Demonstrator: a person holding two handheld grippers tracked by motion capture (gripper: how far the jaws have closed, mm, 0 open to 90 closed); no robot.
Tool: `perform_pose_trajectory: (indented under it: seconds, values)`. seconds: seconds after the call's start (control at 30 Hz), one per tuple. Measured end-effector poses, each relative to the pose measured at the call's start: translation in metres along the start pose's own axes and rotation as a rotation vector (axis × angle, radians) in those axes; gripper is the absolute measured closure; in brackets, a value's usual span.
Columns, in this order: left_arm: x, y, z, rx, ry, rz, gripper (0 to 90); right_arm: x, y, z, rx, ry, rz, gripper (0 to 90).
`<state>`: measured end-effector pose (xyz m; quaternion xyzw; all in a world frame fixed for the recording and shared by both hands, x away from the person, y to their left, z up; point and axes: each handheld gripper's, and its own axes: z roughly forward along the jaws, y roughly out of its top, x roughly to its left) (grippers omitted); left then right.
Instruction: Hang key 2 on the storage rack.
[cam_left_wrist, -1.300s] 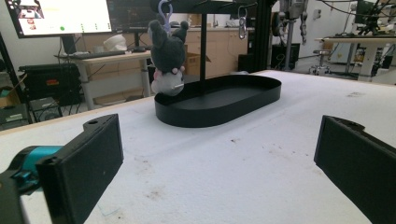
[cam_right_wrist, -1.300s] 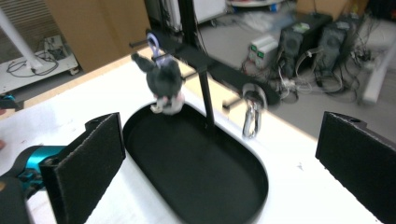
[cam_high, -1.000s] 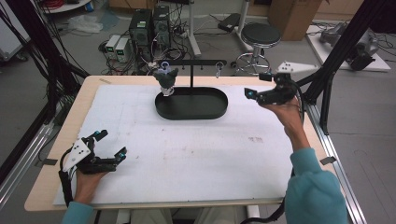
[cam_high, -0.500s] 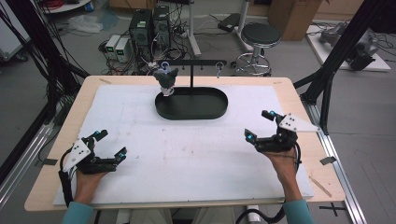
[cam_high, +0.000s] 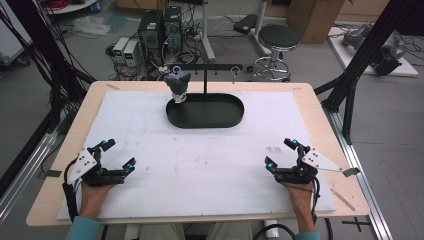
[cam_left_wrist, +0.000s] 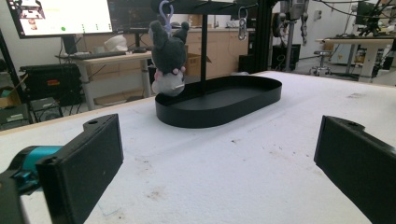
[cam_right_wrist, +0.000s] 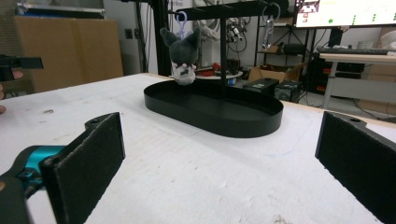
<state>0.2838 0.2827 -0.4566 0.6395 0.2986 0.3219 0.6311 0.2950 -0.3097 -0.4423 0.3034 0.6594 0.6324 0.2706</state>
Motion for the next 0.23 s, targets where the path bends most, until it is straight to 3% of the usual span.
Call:
perform_pose_trajectory:
  seconds: [0.1,0.23]
  values:
    - [-0.0001,-0.0001,0.0000,0.000,0.001,0.000,1.8,-0.0004,-0.0115,0.0018,0.019,-0.011,0.011,0.6]
    - [-0.0004,-0.0001,-0.0003,0.001,0.005,0.007,1.7,-0.0016,-0.0121,0.0018,0.025,-0.014,0.000,0.6]
